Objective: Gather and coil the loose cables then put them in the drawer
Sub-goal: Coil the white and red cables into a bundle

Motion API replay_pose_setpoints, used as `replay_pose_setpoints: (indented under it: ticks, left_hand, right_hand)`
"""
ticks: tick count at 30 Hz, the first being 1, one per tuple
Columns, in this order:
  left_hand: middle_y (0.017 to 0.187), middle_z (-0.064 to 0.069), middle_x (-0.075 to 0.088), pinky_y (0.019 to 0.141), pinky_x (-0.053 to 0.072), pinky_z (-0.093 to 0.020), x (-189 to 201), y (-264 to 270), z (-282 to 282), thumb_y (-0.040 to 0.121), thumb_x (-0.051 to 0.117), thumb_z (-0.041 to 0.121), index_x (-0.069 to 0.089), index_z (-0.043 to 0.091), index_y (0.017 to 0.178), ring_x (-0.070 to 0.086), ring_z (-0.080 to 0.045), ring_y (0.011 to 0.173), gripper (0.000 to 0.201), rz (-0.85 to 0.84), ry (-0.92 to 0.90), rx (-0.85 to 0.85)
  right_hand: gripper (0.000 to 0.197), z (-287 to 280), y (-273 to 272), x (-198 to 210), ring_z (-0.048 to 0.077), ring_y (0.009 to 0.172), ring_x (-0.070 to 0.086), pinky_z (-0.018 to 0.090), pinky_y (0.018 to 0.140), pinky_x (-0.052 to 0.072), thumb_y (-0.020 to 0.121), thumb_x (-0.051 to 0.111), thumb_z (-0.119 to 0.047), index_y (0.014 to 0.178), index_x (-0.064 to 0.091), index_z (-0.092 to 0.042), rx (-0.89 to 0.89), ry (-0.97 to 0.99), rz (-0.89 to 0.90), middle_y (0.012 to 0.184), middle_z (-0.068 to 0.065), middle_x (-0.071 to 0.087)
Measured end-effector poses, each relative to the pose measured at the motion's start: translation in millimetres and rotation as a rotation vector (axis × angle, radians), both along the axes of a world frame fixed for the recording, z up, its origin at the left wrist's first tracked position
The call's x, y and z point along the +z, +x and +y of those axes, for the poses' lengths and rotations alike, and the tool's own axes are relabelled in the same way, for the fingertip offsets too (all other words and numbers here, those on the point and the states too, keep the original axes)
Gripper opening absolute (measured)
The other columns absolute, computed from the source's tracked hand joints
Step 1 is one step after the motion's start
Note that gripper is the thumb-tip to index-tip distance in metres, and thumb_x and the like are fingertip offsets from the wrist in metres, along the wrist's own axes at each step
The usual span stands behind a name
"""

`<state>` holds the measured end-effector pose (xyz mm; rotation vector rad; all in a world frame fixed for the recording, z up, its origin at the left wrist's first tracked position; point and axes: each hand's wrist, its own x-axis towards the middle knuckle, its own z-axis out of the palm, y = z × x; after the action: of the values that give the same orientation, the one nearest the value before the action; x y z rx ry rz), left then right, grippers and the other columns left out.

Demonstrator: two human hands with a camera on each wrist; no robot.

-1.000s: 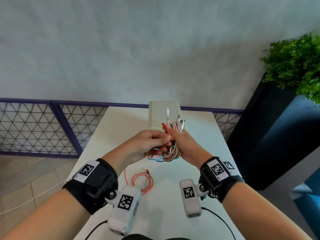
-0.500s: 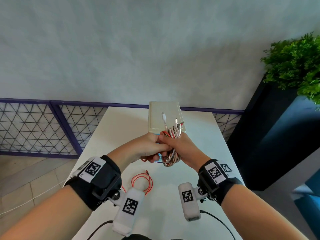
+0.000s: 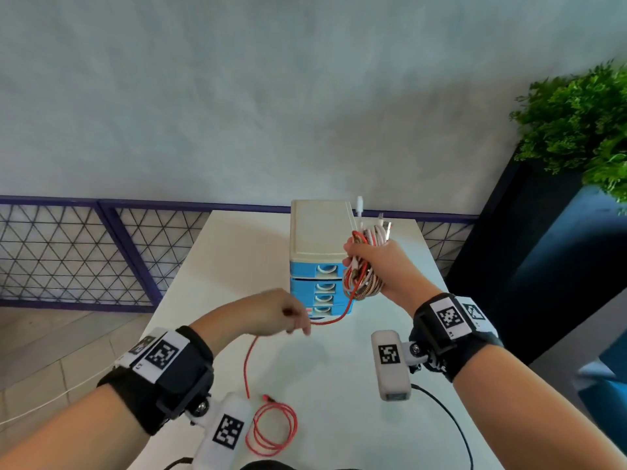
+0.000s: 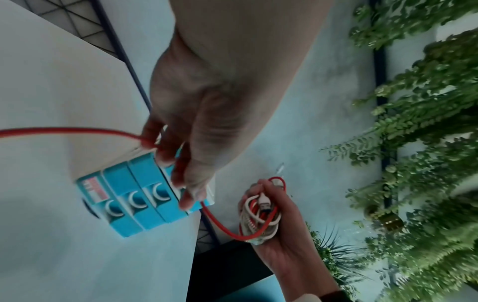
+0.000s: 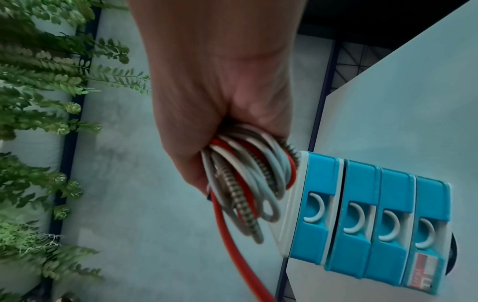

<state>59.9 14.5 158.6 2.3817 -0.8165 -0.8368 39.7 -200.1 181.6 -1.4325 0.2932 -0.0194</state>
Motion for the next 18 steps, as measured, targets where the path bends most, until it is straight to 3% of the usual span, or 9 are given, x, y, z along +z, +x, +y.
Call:
replay_pose_setpoints:
  ticks: [3, 7, 8, 10, 12, 14, 16, 18]
  left_hand:
    - [0.072, 0.011, 0.062, 0.058, 0.037, -0.018, 11.6, 11.3, -9.6, 0.089, 0.059, 0.021, 0.068, 0.024, 0.079, 0.050, -0.002, 0.061, 0.013, -0.302, -0.205, 0.204]
    - [0.075, 0.012, 0.064, 0.058, 0.038, -0.007, 23.8, 15.3, -21.9, 0.087, 0.062, 0.019, 0.071, 0.016, 0.085, 0.056, -0.001, 0.070, 0.010, -0.453, -0.412, 0.272]
    - [0.075, 0.011, 0.065, 0.061, 0.040, -0.008, 25.1, 14.3, -24.0, 0.086, 0.064, 0.019, 0.071, 0.017, 0.084, 0.058, -0.003, 0.072, 0.007, -0.471, -0.447, 0.283]
    - [0.075, 0.008, 0.066, 0.066, 0.050, -0.022, 23.6, 14.5, -26.1, 0.084, 0.067, 0.020, 0.066, 0.016, 0.085, 0.062, -0.008, 0.073, 0.004, -0.447, -0.503, 0.329]
    - [0.073, 0.001, 0.065, 0.062, 0.056, -0.033, 22.5, 14.6, -25.8, 0.085, 0.066, 0.026, 0.058, 0.013, 0.089, 0.063, -0.011, 0.066, 0.016, -0.334, -0.485, 0.375]
    - [0.063, 0.000, 0.057, 0.057, 0.054, -0.032, 23.1, 14.2, -21.4, 0.092, 0.053, 0.036, 0.056, 0.009, 0.087, 0.054, -0.008, 0.052, 0.028, -0.120, -0.426, 0.418]
    - [0.055, 0.004, 0.041, 0.055, 0.047, -0.027, 21.3, 13.8, -11.9, 0.097, 0.038, 0.043, 0.054, 0.012, 0.079, 0.038, -0.009, 0.044, 0.039, 0.257, -0.461, 0.500]
    - [0.055, 0.006, 0.035, 0.053, 0.045, -0.023, 19.2, 11.0, -1.9, 0.100, 0.035, 0.036, 0.052, 0.016, 0.081, 0.032, -0.009, 0.044, 0.033, 0.619, -0.596, 0.554]
  right_hand:
    - [0.007, 5.0, -4.0, -3.6, 0.025, 0.072, 0.069, 0.036, 0.074, 0.059, 0.082, 0.070, -0.007, 0.087, 0.066, -0.003, 0.147, -0.059, 0.068, 0.082, 0.016, 0.071]
    - [0.026, 15.7, -8.6, -11.2, 0.034, 0.091, 0.070, 0.044, 0.087, 0.056, 0.080, 0.072, -0.010, 0.102, 0.066, 0.004, 0.300, -0.032, 0.116, 0.099, 0.023, 0.071]
    - [0.030, 17.7, -9.5, -12.6, 0.037, 0.095, 0.069, 0.046, 0.090, 0.055, 0.079, 0.072, -0.010, 0.104, 0.066, 0.005, 0.314, 0.001, 0.113, 0.103, 0.025, 0.071]
    - [0.023, 18.4, -11.1, -13.2, 0.035, 0.091, 0.070, 0.048, 0.088, 0.055, 0.080, 0.070, -0.011, 0.098, 0.067, 0.003, 0.314, 0.054, 0.098, 0.097, 0.023, 0.071]
    - [0.009, 15.5, -12.8, -11.5, 0.027, 0.076, 0.070, 0.043, 0.079, 0.057, 0.085, 0.067, -0.011, 0.088, 0.067, -0.003, 0.298, 0.021, 0.087, 0.080, 0.016, 0.071]
    - [0.010, 10.4, -13.5, -11.3, 0.024, 0.068, 0.068, 0.037, 0.073, 0.059, 0.087, 0.066, -0.015, 0.084, 0.065, -0.006, 0.252, -0.047, 0.078, 0.073, 0.012, 0.070]
    - [0.014, 3.1, -12.4, -12.6, 0.023, 0.062, 0.066, 0.035, 0.069, 0.058, 0.089, 0.066, -0.019, 0.082, 0.062, -0.008, 0.179, -0.071, 0.065, 0.071, 0.011, 0.069]
    - [0.017, -3.1, -11.7, -14.4, 0.023, 0.058, 0.064, 0.033, 0.064, 0.058, 0.089, 0.066, -0.022, 0.081, 0.060, -0.008, 0.117, -0.093, 0.048, 0.070, 0.012, 0.067]
